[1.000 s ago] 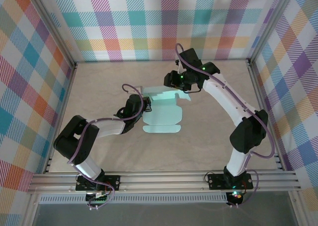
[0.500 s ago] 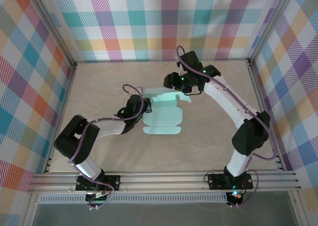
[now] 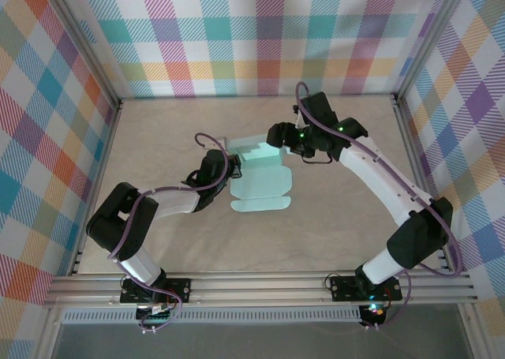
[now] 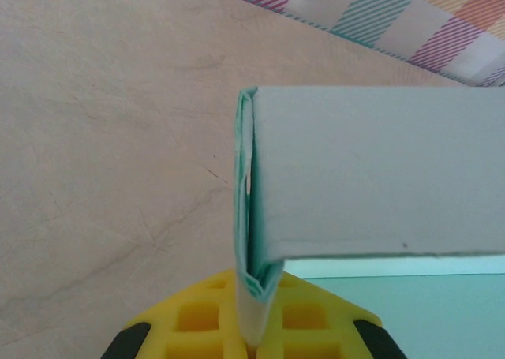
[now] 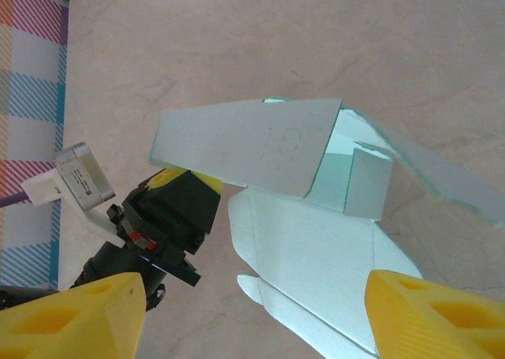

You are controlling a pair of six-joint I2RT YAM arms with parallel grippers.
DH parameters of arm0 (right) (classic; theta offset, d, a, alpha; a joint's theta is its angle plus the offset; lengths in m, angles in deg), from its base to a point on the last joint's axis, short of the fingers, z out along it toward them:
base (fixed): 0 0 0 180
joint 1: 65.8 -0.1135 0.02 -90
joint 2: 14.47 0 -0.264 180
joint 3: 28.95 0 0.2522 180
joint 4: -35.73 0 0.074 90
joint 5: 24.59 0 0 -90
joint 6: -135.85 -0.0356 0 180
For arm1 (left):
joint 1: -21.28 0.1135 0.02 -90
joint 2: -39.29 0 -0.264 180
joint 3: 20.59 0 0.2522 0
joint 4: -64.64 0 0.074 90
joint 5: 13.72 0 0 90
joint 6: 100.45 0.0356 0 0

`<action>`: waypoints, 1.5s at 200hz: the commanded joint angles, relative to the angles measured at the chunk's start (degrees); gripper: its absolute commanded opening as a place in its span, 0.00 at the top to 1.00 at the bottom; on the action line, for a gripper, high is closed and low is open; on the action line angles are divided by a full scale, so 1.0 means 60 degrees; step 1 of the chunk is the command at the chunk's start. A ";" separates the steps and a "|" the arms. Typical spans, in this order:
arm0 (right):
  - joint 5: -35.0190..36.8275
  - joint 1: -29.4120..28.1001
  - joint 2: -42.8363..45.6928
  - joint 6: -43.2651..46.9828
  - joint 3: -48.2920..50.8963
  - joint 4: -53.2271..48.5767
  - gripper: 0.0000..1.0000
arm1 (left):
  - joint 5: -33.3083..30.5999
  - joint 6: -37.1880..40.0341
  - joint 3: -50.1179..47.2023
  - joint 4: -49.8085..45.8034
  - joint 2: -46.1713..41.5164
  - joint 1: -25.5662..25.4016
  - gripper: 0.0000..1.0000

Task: Fold the paper box

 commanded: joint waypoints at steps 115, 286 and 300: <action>-0.2164 0.1128 -0.2553 0.1268 -0.2790 -0.0545 0.27 | 0.1414 0.0360 -0.0253 0.1597 -0.0070 0.0072 1.00; 0.0989 -0.0481 -0.2775 0.2217 -0.4842 -0.3162 0.30 | -0.0641 0.0114 0.0172 -0.0041 0.0023 0.0068 1.00; 0.0982 -0.0483 -0.3113 0.2269 -0.5092 -0.3281 0.31 | -0.0637 0.0152 0.0154 -0.0039 -0.0012 0.0057 1.00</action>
